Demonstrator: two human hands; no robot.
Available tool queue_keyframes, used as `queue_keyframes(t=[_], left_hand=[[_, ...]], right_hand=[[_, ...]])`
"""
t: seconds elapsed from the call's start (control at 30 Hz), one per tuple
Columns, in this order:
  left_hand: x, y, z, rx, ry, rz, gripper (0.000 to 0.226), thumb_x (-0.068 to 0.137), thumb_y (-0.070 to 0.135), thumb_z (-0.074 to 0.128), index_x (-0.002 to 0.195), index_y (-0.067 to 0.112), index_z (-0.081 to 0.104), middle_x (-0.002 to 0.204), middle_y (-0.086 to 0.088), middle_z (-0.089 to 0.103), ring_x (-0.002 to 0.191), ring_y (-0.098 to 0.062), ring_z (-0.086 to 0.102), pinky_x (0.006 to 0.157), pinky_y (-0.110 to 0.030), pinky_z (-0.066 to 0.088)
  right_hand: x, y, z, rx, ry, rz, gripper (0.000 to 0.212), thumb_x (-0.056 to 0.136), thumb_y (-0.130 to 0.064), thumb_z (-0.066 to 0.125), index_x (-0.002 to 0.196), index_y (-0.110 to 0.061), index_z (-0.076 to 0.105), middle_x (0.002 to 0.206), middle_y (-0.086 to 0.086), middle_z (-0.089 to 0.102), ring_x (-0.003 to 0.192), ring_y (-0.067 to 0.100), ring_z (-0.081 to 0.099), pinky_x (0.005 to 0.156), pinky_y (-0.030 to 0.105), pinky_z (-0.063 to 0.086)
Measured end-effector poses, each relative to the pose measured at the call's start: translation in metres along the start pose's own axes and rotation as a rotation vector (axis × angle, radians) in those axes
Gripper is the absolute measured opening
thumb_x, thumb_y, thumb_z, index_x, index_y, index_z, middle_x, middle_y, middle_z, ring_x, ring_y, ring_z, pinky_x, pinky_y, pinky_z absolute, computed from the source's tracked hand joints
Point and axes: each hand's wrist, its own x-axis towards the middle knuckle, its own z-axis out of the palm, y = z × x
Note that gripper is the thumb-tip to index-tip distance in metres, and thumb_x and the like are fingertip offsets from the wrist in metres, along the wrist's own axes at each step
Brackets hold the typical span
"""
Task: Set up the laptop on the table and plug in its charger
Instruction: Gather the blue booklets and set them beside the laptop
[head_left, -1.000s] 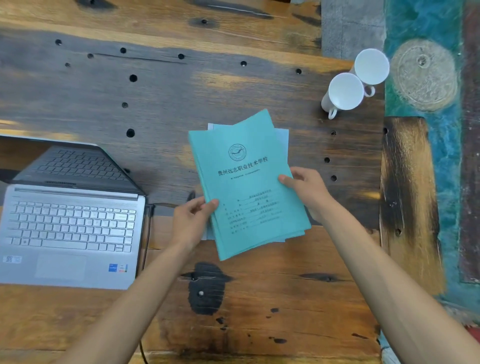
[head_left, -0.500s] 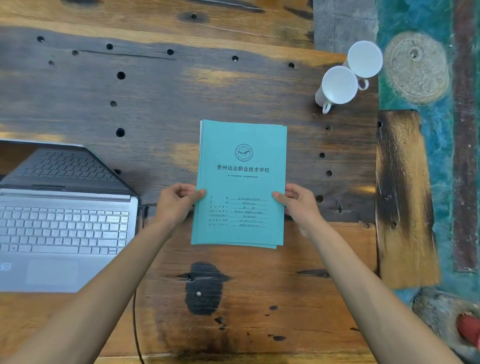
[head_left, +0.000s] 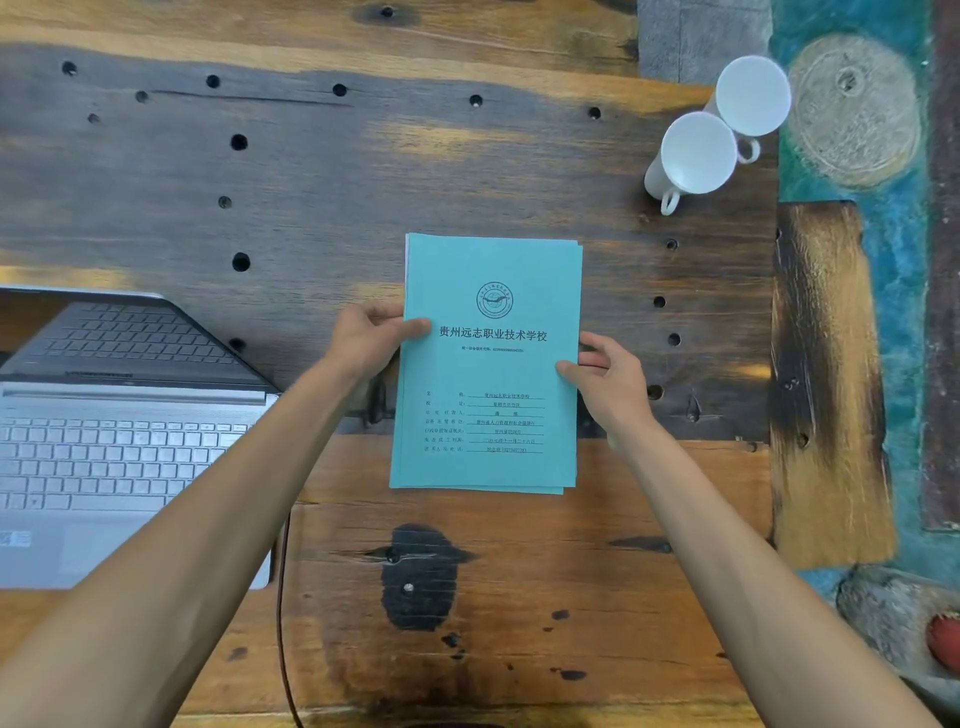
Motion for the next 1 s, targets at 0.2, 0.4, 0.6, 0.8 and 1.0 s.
queue_keyframes(t=[0.2,0.4,0.6,0.8,1.0], left_hand=[[-0.009,0.003,0.003,-0.029,-0.172,-0.022,0.037,0.084,0.009,0.079,0.119,0.012,0.068,0.107,-0.004,0.077,0.089,-0.016,0.077,0.071,-0.029,0.061],[-0.041,0.011,0.0,0.002,-0.239,0.134,0.033,0.082,0.004,0.08,0.108,0.01,0.061,0.107,-0.012,0.076,0.09,-0.022,0.077,0.069,-0.03,0.062],[-0.088,-0.002,-0.02,0.016,-0.395,0.307,0.033,0.083,0.003,0.079,0.111,0.012,0.063,0.116,-0.012,0.074,0.106,-0.026,0.073,0.09,-0.039,0.06],[-0.131,-0.029,-0.046,-0.053,-0.448,0.397,0.038,0.082,-0.002,0.077,0.115,0.01,0.062,0.12,-0.011,0.074,0.111,-0.026,0.071,0.088,-0.035,0.06],[-0.176,-0.063,-0.07,-0.072,-0.434,0.478,0.053,0.079,-0.004,0.079,0.123,0.023,0.065,0.125,-0.003,0.073,0.118,-0.022,0.068,0.094,-0.029,0.057]], right_hand=[[0.0,0.002,-0.003,0.049,-0.035,0.04,0.04,0.092,-0.001,0.068,0.129,-0.017,0.063,0.104,-0.006,0.074,0.094,0.009,0.071,0.067,0.016,0.056],[-0.01,-0.008,-0.015,0.167,-0.083,0.114,0.046,0.092,-0.013,0.074,0.136,-0.014,0.058,0.115,-0.003,0.073,0.096,0.003,0.07,0.074,0.02,0.053],[-0.04,-0.029,-0.03,0.182,-0.214,-0.061,0.064,0.073,-0.023,0.092,0.127,-0.026,0.059,0.122,-0.008,0.073,0.108,0.007,0.071,0.085,0.026,0.057],[-0.089,-0.043,-0.059,0.14,-0.221,-0.201,0.055,0.078,-0.022,0.088,0.128,-0.023,0.063,0.117,-0.005,0.075,0.109,0.011,0.072,0.092,0.037,0.06],[-0.17,-0.029,-0.066,0.093,-0.215,-0.364,0.035,0.082,-0.013,0.083,0.112,-0.026,0.071,0.112,-0.004,0.077,0.107,0.013,0.072,0.081,0.031,0.062]])
